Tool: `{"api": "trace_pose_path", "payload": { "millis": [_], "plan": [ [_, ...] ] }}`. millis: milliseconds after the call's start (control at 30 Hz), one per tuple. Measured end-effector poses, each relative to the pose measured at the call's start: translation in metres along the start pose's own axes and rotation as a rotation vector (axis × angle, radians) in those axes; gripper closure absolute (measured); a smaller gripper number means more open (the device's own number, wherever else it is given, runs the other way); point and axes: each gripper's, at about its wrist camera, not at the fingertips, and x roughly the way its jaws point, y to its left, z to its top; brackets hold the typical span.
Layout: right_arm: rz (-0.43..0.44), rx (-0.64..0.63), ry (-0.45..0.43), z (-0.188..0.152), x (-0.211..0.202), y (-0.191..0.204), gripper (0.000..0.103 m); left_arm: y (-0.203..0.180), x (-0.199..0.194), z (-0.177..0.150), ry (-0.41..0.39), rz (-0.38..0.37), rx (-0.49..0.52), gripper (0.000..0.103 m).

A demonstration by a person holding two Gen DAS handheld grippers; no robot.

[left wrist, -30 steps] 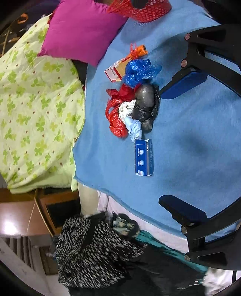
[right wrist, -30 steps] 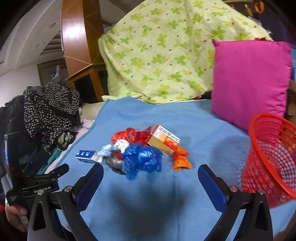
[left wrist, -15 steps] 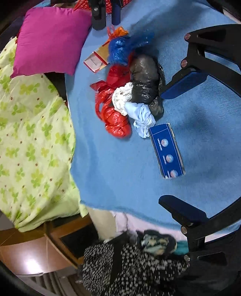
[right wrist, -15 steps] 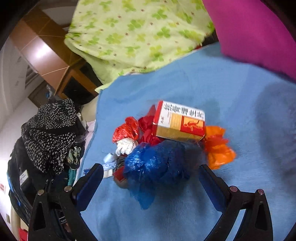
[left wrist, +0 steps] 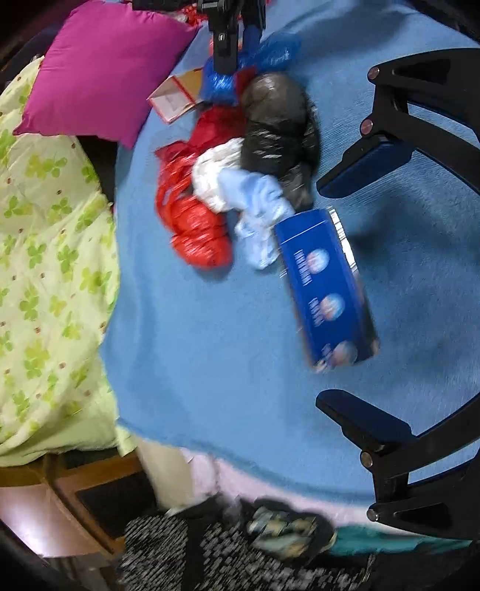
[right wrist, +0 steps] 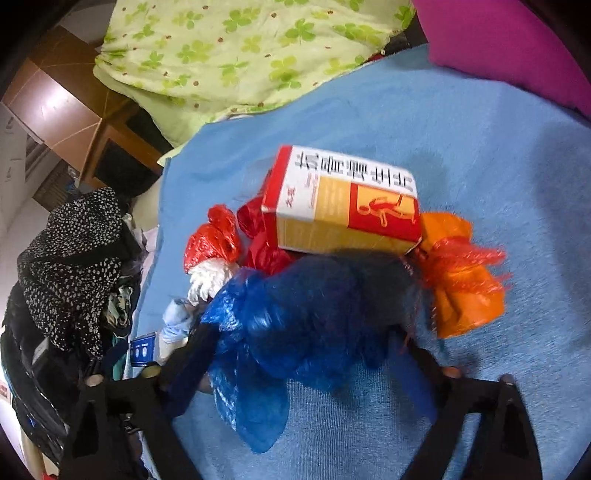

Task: Collect trash
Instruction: 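Grasp the blue medicine box with the left tool while the right tool grasps the blue plastic bag, then carry both items over the red mesh basket and open both tools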

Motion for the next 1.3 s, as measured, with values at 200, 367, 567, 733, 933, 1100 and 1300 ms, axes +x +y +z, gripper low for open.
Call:
{"api": "trace_pose_path", "payload": {
  "millis": [200,367,567,733,933,1100,1300],
  "plan": [
    [-0.028,-0.041,-0.035,-0.001,-0.008,0.003,0.045,-0.005,-0.009,-0.012,0.007,-0.169,-0.029,0.000],
    [-0.037,-0.040,-0.064,0.001,-0.022,-0.004,0.046,-0.019,-0.047,-0.014,-0.084,-0.352,0.008,0.000],
    [-0.028,-0.017,-0.088,0.006,-0.037,-0.014,0.046,-0.023,-0.065,-0.011,-0.144,-0.256,0.062,0.000],
    [-0.014,-0.022,-0.095,0.008,-0.044,-0.016,0.046,-0.014,-0.037,-0.005,-0.072,-0.184,-0.006,0.000],
    [-0.016,-0.041,-0.108,0.008,-0.055,-0.016,0.046,-0.034,-0.012,-0.008,-0.024,-0.084,0.072,0.008],
    [-0.025,-0.090,-0.142,0.005,-0.072,-0.014,0.046,-0.027,0.002,-0.009,0.047,-0.069,0.019,0.055],
    [-0.007,-0.168,-0.262,0.002,-0.117,-0.012,0.046,-0.021,-0.031,-0.003,-0.051,-0.090,-0.050,0.068]
  ]
}}
